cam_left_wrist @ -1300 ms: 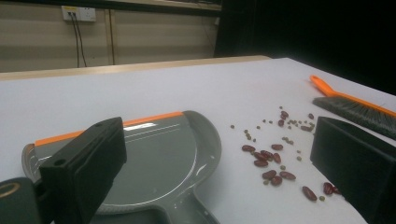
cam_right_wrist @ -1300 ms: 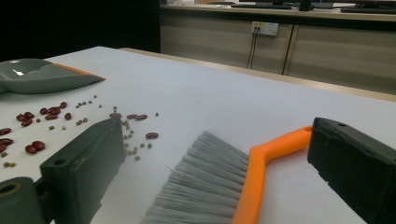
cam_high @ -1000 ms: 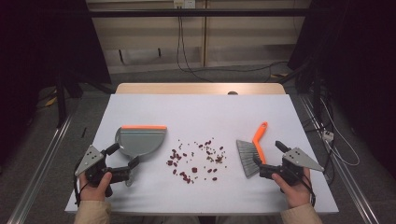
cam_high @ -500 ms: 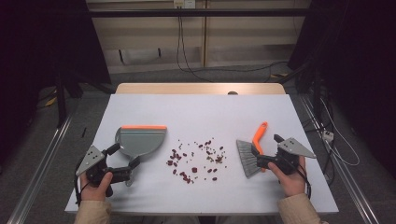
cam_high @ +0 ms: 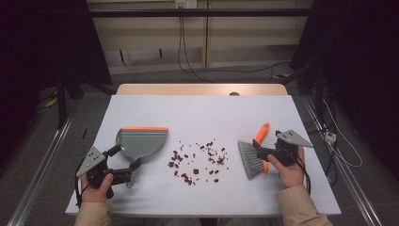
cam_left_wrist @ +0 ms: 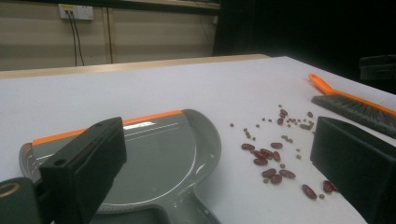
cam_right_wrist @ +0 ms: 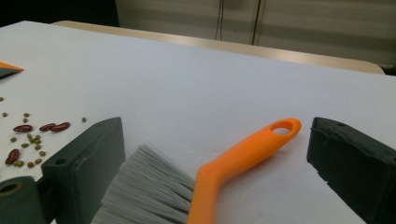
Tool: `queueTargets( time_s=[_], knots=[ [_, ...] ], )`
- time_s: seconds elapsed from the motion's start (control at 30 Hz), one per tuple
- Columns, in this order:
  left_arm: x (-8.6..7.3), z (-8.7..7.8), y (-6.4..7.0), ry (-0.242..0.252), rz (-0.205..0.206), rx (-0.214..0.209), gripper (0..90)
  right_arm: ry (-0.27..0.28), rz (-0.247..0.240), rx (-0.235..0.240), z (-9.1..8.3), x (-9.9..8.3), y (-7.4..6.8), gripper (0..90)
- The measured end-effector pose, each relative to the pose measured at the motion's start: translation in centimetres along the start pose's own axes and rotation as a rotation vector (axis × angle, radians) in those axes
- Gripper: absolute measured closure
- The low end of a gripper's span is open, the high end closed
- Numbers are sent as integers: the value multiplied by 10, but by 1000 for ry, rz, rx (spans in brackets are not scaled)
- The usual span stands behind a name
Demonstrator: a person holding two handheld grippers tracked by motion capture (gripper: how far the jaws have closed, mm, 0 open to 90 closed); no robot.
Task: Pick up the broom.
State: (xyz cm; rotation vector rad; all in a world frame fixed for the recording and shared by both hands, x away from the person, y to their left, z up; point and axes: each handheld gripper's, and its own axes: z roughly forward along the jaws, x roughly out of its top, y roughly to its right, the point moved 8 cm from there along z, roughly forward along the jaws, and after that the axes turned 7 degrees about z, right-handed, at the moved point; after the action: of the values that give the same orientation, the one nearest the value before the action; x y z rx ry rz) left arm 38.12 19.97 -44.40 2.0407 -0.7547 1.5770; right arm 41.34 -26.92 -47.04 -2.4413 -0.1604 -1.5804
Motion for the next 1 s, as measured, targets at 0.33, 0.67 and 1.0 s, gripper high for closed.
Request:
queueTargets(
  time_s=[0.33, 0.67, 1.0],
  knots=[
    [-1, 0, -1, -2, 0, 1, 34, -46, 31, -23, 14, -1, 5, 54],
    [-2, 0, -1, -8, -4, -3, 34, -87, 46, -49, 27, -4, 10, 57],
    [-3, 0, -3, -13, -7, 0, 34, -153, 60, -102, 37, -10, 16, 80]
  ],
)
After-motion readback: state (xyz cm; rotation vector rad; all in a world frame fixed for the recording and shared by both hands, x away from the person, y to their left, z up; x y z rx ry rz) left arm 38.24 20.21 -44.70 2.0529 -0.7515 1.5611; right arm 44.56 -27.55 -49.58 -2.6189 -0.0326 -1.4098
